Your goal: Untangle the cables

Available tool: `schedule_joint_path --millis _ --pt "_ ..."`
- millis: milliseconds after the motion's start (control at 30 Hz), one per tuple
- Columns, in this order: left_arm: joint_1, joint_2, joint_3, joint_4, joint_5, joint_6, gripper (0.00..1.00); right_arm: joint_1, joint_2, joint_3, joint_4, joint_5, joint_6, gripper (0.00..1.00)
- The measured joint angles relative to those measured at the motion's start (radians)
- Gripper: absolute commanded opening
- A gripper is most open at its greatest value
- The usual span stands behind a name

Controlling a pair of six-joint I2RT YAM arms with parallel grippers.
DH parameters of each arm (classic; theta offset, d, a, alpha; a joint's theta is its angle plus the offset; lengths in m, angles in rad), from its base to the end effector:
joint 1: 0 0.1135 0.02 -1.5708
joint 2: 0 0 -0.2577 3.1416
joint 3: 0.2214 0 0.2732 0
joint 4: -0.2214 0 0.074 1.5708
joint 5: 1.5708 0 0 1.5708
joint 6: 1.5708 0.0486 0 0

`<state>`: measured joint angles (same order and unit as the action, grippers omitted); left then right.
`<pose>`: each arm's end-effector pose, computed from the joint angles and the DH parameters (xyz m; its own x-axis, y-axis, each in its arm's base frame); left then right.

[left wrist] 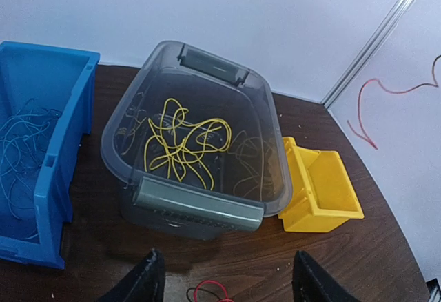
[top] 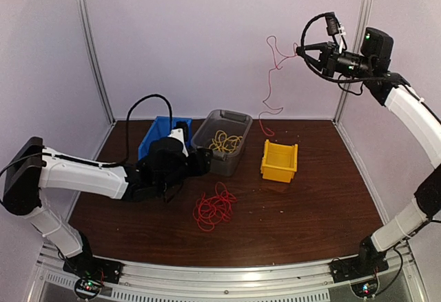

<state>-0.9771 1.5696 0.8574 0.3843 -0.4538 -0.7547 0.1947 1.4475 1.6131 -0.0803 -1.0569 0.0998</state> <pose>0.2258 -0.2965 0.2045 -0.4826 -0.3857 -0.7864 0.2502 0.7998 -0.5457 0.3242 0.1071 0.4807 -0.0111 0.0477 -0.9988 -0.9500 0.3112 0.0255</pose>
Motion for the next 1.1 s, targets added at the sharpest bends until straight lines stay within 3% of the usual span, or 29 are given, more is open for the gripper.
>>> schedule_joint_path --millis 400,900,1100 --pt "-0.004 -0.24 -0.087 -0.021 -0.061 0.007 0.64 -0.006 0.046 -0.099 0.01 0.07 -0.056 0.0" --pt "-0.004 -0.258 -0.1 -0.061 -0.105 0.016 0.63 -0.092 0.084 -0.315 0.032 0.094 -0.14 0.0" --pt "-0.004 -0.258 -0.1 -0.062 -0.112 0.016 0.64 -0.105 0.153 -0.315 -0.046 0.134 -0.257 0.0"
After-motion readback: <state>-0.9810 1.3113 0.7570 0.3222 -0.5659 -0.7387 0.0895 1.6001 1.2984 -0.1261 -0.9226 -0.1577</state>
